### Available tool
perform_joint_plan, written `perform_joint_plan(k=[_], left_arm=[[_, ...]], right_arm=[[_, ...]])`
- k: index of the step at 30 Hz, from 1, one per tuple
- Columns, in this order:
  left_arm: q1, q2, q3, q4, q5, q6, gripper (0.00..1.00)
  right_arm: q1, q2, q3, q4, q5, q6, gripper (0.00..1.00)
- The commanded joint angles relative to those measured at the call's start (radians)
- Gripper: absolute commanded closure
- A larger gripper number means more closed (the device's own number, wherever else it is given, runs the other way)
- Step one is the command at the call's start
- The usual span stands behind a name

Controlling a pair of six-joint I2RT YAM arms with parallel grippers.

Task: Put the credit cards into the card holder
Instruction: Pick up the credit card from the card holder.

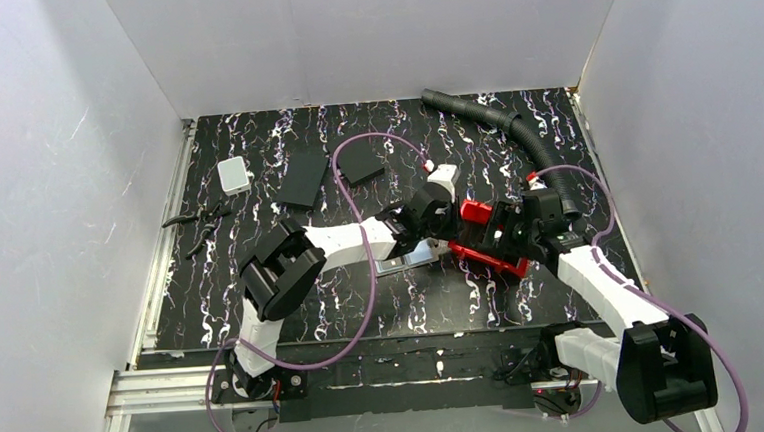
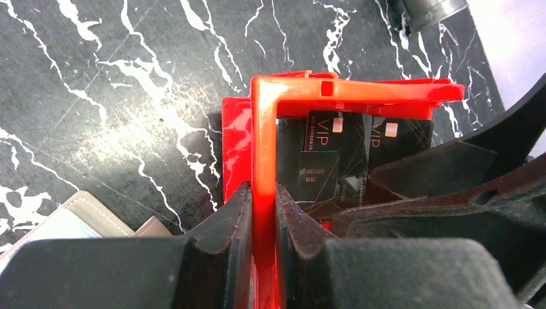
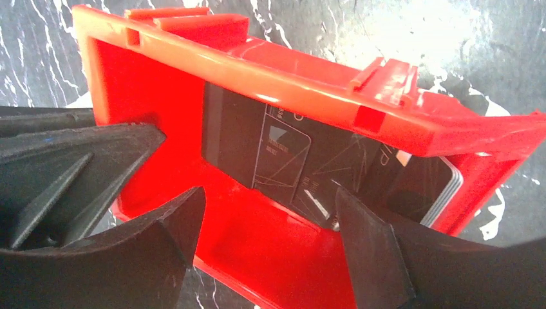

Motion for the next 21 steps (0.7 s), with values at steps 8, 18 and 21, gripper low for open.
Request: perform_joint_plan(k=[8, 18, 21], left_arm=[[-0.017, -0.105, -0.071, 0.206, -0.038, -0.005, 1.00], [-0.037, -0.112, -0.079, 0.229, -0.032, 0.021, 1.00], [-0.039, -0.115, -0.082, 0.232, -0.031, 0.023, 1.00]], right_arm=[[0.024, 0.038, -0.105, 0.345, -0.008, 0.104, 0.38], [0.024, 0.080, -0.112, 0.456, -0.041, 0.103, 0.49], [0.024, 0.083, -0.120, 0.483, -0.046, 0.103, 0.52]])
